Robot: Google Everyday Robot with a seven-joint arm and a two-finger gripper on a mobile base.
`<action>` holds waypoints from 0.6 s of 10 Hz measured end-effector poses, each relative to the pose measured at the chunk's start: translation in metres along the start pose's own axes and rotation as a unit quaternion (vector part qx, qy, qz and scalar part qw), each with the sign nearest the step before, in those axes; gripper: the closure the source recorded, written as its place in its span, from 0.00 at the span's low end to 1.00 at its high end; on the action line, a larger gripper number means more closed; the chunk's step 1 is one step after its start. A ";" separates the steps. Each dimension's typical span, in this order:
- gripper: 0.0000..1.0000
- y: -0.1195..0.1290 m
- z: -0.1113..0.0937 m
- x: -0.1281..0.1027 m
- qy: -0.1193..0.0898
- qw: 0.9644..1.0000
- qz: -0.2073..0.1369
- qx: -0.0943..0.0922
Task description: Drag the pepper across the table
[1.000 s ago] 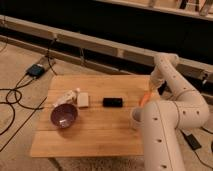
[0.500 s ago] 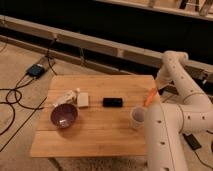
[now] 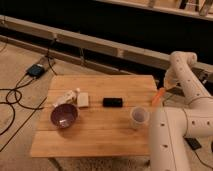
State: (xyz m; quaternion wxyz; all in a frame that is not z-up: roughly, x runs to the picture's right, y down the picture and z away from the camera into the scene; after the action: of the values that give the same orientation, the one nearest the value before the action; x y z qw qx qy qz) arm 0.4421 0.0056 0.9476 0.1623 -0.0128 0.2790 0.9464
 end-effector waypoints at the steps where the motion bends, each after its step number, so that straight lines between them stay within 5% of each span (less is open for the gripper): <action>1: 1.00 -0.008 0.002 -0.009 -0.009 1.000 0.012 0.004; 6: 1.00 -0.037 0.008 -0.041 -0.046 0.997 0.056 0.024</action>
State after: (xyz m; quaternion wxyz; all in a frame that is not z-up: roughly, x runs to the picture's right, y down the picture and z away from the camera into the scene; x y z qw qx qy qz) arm 0.4932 0.0268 0.9400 0.1218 0.0507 0.2943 0.9466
